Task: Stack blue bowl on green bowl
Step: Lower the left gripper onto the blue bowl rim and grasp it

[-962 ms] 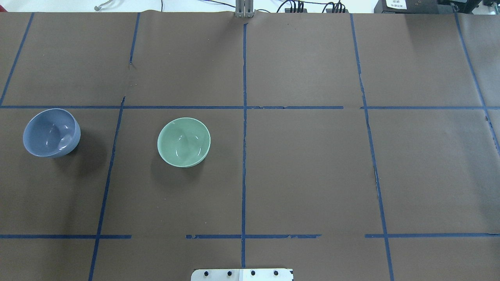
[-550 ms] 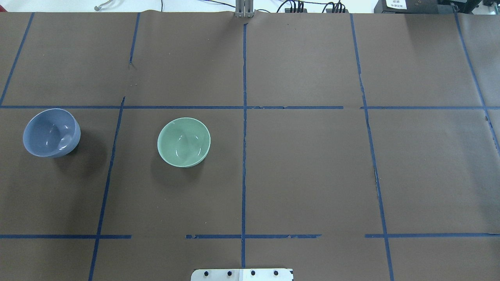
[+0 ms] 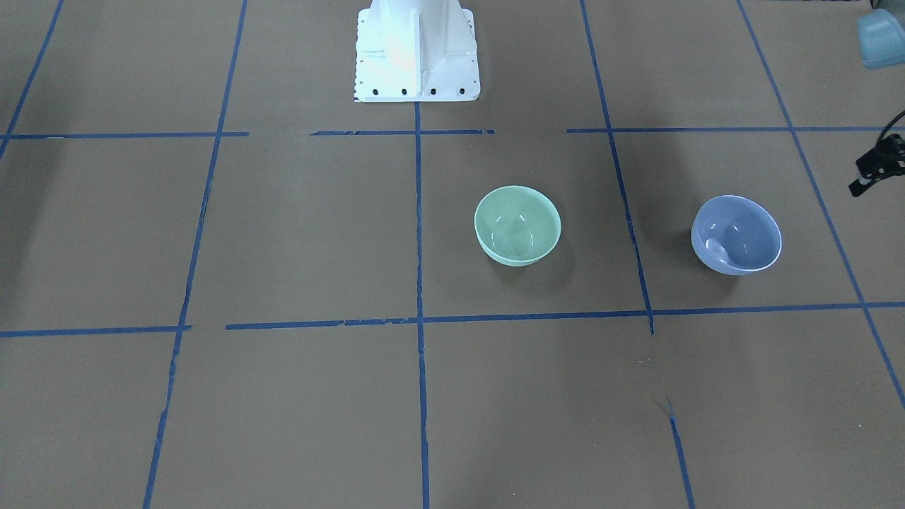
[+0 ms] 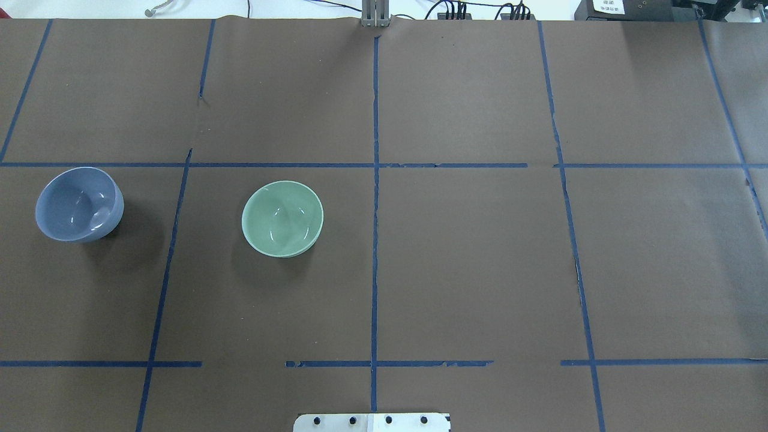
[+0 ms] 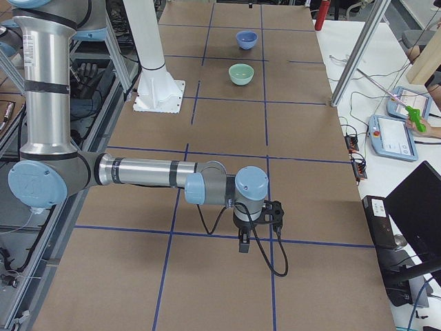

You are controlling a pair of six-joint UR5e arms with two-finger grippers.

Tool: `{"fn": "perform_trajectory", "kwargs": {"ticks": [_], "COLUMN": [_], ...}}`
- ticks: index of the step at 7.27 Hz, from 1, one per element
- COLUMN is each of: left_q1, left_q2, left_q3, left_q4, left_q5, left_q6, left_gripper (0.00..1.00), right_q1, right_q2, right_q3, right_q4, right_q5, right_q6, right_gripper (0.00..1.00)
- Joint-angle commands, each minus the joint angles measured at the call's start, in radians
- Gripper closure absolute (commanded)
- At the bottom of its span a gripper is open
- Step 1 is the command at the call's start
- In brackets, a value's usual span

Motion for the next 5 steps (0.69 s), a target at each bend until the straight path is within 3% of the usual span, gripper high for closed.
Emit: {"fn": "perform_trajectory", "kwargs": {"ticks": [1,5], "left_q1": [0.148,0.23], "left_q2": [0.009,0.012], "left_q3": [0.021,0.252], "left_q4": [-0.144,-0.442], "left_q5": [0.086,0.139], "left_q6": [-0.237,-0.32], "left_gripper": [0.0,0.0], "right_q1": [0.0,0.0], "right_q2": [0.0,0.0], "right_q3": [0.0,0.0], "right_q4": [0.0,0.0], "right_q5": [0.0,0.0], "right_q6": [0.0,0.0], "right_gripper": [0.0,0.0]}}
